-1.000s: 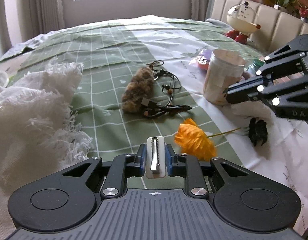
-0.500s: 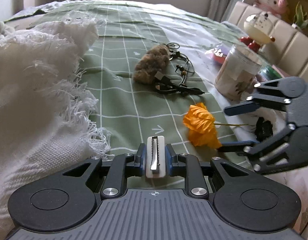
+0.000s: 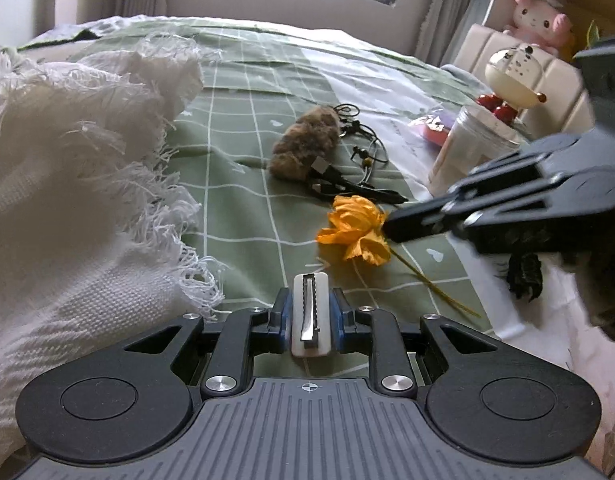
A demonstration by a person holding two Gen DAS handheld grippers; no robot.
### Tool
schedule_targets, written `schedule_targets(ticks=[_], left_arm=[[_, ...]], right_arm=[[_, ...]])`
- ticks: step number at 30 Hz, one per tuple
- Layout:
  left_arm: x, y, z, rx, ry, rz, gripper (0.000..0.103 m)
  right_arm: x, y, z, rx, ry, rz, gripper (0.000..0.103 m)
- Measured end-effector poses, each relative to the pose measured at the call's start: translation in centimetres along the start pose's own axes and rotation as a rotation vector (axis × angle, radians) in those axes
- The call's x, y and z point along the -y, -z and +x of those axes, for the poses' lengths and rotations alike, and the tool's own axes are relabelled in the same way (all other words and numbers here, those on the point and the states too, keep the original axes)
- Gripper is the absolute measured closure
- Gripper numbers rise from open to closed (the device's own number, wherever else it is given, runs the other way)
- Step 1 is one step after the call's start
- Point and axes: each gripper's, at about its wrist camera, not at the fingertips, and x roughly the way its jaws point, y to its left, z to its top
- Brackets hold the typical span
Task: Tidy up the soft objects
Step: 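Lift the orange flower off the bed with the right tool, then carry the flower into the pink box and open the right tool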
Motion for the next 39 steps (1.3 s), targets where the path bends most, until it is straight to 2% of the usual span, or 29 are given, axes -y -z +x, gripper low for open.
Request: schedule_targets(ticks=[4,8,10,12,13,16,20,22,23,24,26,29,33,36,39], left_arm=[[0.1,-0.8,-0.1,-0.004,-0.031,-0.021,0.080],[0.6,-1.0,-0.4,-0.016,-0.061,-0.002,0.080],[0.6,-0.8,-0.1,-0.030,-0.083,0.004,0.080],[0.3,-0.6,0.4,-0.045,-0.087,-0.006,0.080],[0.1,-0.5,0.5,-0.044,-0.083,-0.012,0.080],[-0.1,-0.2,0.6,-0.034,-0.078,-0.007,0.080],[-0.4,0.1,0.6,-0.015,-0.066,-0.007,0.080],[-0.5,0.3,0.5,-0.005,-0.060,-0.015,0.080],[-0.5,0.3,0.4,0.000,-0.059,-0.018,0.080],[-0.5,0.3,0.4,0.005,-0.058,-0.021,0.080],[-0.4,0.1,0.2,0.023,-0.061,-0.025,0.080],[-0.1,-0.9,-0.3,0.050,-0.069,-0.034,0.080],[1.7,-3.2,-1.4,0.086,-0.089,0.014,0.080],[4.3,-6.2,-2.7,0.132,-0.101,0.077,0.080],[7.8,-10.8,-4.0,0.203,-0.092,0.141,0.080]], right_arm=[[-0.3,-1.0,-2.3,0.041,-0.003,0.011,0.100],[-0.6,-0.3,-3.1,0.021,0.067,-0.034,0.097],[-0.5,0.8,-2.8,0.007,0.105,-0.062,0.081],[-0.6,1.8,-2.2,0.023,0.142,-0.090,0.039],[-0.5,2.2,-1.6,0.027,0.143,-0.099,0.035],[0.0,2.4,0.3,-0.003,0.075,-0.050,0.035],[1.1,1.3,2.6,0.026,0.027,0.055,0.043],[1.5,0.3,3.6,0.048,0.025,0.103,0.051],[1.5,-0.2,4.0,0.050,0.030,0.111,0.065],[1.4,-0.7,4.3,0.042,0.038,0.107,0.083],[1.1,-1.5,4.3,0.031,0.054,0.098,0.084],[1.0,-2.1,2.4,0.056,0.051,0.102,0.085],[1.7,-3.2,-1.8,0.106,0.040,0.131,0.085],[3.1,-4.1,-5.8,0.162,0.049,0.157,0.085],[5.4,-4.5,-11.1,0.235,0.101,0.174,0.085]])
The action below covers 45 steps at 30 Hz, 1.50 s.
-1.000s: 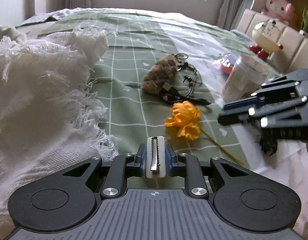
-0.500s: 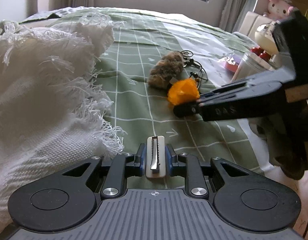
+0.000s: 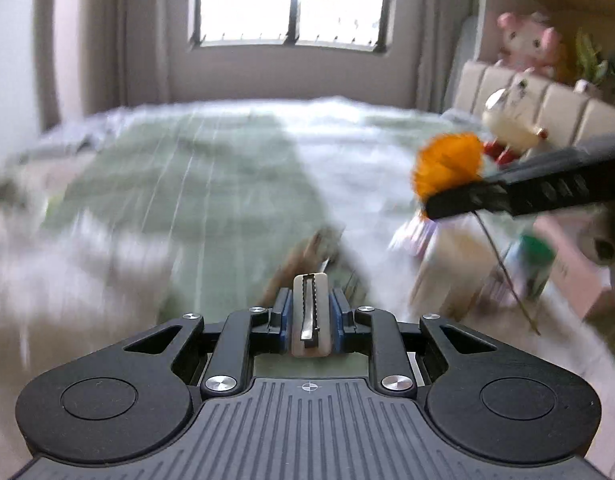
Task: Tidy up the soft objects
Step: 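Carry the flower into the pink box and open the right tool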
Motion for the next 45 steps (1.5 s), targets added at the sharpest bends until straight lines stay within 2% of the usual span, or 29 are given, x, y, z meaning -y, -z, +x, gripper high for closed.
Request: schedule_targets(ticks=[4,8,11,13,14,15,17,18,22,26,28,30,33,36,40,45], left_arm=[[6.0,-7.5,0.5,0.071,0.105,0.041,0.080],[15.0,-12.4,2.5,0.089,0.280,0.066,0.080],[21.9,-14.2,5.8,0.056,0.424,0.032,0.080],[25.9,-14.5,9.2,-0.023,0.548,-0.020,0.078],[27.6,-14.2,10.9,-0.067,0.582,-0.040,0.078],[29.2,-13.7,12.2,-0.103,0.586,-0.049,0.078],[31.4,-12.6,13.8,-0.143,0.549,-0.032,0.078],[31.8,-11.9,14.2,-0.154,0.545,-0.022,0.078],[30.0,-9.5,13.7,-0.172,0.513,-0.026,0.078],[25.1,-6.8,11.3,-0.182,0.453,-0.030,0.078],[21.6,-5.6,9.3,-0.180,0.400,0.001,0.078],[18.7,-3.7,7.5,-0.182,0.330,0.029,0.078],[14.4,-0.8,5.8,-0.209,0.252,-0.005,0.078],[11.7,1.6,5.1,-0.236,0.227,-0.038,0.078],[10.8,4.1,5.7,-0.274,0.237,-0.046,0.078],[14.0,6.3,7.3,-0.290,0.234,0.095,0.078]], right_arm=[[6.3,-1.6,-8.0,0.110,0.127,0.027,0.085],[14.1,-0.9,-15.2,0.162,0.287,0.103,0.085],[20.4,1.3,-19.4,0.157,0.398,0.189,0.085],[24.2,3.2,-20.4,0.109,0.404,0.262,0.081],[26.0,4.4,-20.8,0.090,0.405,0.301,0.076],[27.4,5.7,-20.9,0.074,0.424,0.338,0.062],[29.4,8.2,-21.2,0.047,0.475,0.367,0.046],[29.8,9.5,-21.5,0.044,0.502,0.371,0.046],[30.7,13.3,-22.8,0.055,0.530,0.396,0.046],[29.0,15.6,-23.2,0.083,0.614,0.358,0.046],[26.5,16.8,-23.3,0.113,0.628,0.305,0.042],[23.3,18.3,-22.8,0.142,0.624,0.264,0.024],[18.7,20.5,-21.3,0.155,0.619,0.225,0.019],[15.3,21.9,-18.7,0.073,0.539,0.221,0.019],[12.0,23.1,-15.5,-0.004,0.472,0.256,0.019],[9.5,23.4,-13.0,-0.065,0.444,0.265,0.019]])
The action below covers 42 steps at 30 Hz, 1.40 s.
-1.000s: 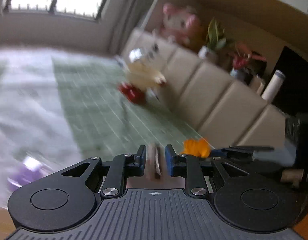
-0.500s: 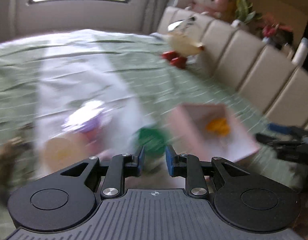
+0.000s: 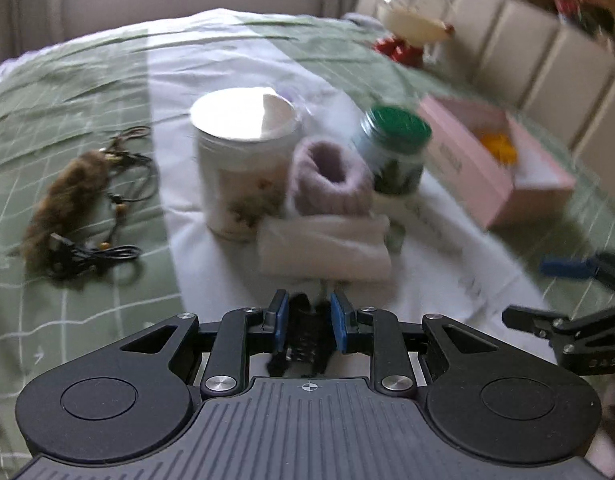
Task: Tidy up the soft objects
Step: 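Carry the flower into the pink box and open the right tool, then grasp the black claw hair clip with the left tool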
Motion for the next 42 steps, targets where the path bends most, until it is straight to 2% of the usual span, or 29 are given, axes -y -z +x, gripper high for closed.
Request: schedule_targets(ticks=[2,6,9,13,18,20,21,26,29,33,37,42], left_arm=[[1.0,0.6,0.9,-0.015,-0.004,0.037,0.076],[2.5,1.9,1.5,0.022,-0.060,0.176,0.075],[2.6,2.4,1.2,0.030,-0.110,0.200,0.072],[1.2,2.4,0.7,0.030,-0.138,0.114,0.071],[-0.3,2.5,0.0,0.028,-0.049,-0.025,0.072],[-0.2,2.7,-0.2,0.023,-0.015,-0.027,0.072],[0.1,2.8,-0.3,0.023,-0.026,-0.012,0.071],[0.1,3.5,-0.2,0.023,-0.159,0.025,0.062],[-0.5,3.8,0.0,0.008,-0.120,-0.004,0.063],[-0.9,4.1,0.0,0.004,-0.017,-0.056,0.063],[-0.8,4.4,0.5,-0.008,-0.033,-0.069,0.060],[-1.1,4.8,0.3,0.004,-0.025,-0.078,0.060]], right_arm=[[-1.1,0.2,0.2,-0.011,0.010,-0.026,0.019],[-2.1,0.9,0.6,-0.029,0.018,-0.063,0.019],[-2.4,1.1,1.3,-0.050,0.016,-0.076,0.019],[-2.9,1.6,1.9,-0.073,0.018,-0.087,0.019],[-3.1,1.8,2.4,-0.074,0.018,-0.088,0.017],[-3.1,1.9,2.6,-0.072,0.017,-0.070,0.015],[-3.1,2.0,2.6,-0.069,0.017,-0.061,0.013],[-3.5,2.6,3.0,-0.033,0.038,-0.045,0.004],[-3.8,3.3,3.1,0.005,0.058,-0.040,0.000],[-3.8,3.6,3.1,0.028,0.061,-0.040,0.000],[-3.5,3.6,3.2,0.023,0.043,-0.017,0.000],[-3.1,3.3,3.3,-0.026,0.005,-0.003,0.000]])
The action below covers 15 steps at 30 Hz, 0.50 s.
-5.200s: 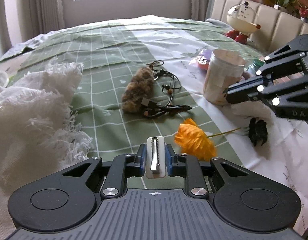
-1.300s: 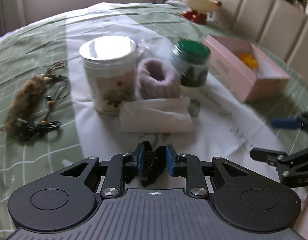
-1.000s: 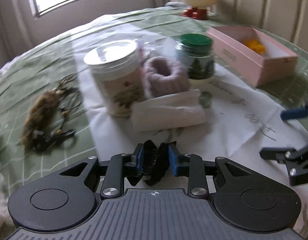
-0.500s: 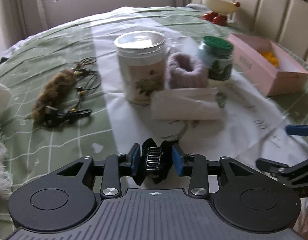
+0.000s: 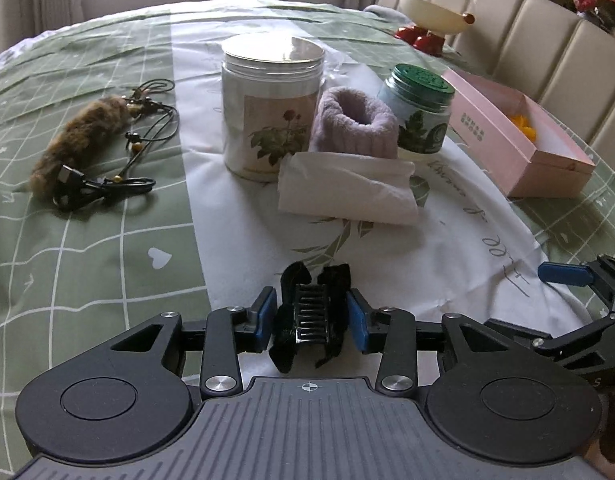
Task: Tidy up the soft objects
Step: 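Grasp the black claw hair clip with the left tool, then grasp the white tissue with the right tool while the left holds the clip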
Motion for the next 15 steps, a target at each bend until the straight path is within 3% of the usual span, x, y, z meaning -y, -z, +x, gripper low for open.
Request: schedule_targets(ticks=[5,9,15], left_arm=[[-1.3,0.1,-1.3,0.008,0.028,-0.061,0.063],[-4.3,0.2,-3.8,0.071,0.010,-0.186,0.063],[-8.6,0.4,-6.2,0.103,-0.046,-0.334,0.063]], right_arm=[[-1.0,-2.2,-0.3,-0.053,-0.079,-0.143,0.004],[-2.6,-6.3,-0.3,0.025,-0.119,-0.229,0.005],[-5.5,-10.6,5.2,-0.006,-0.151,-0.253,0.005]])
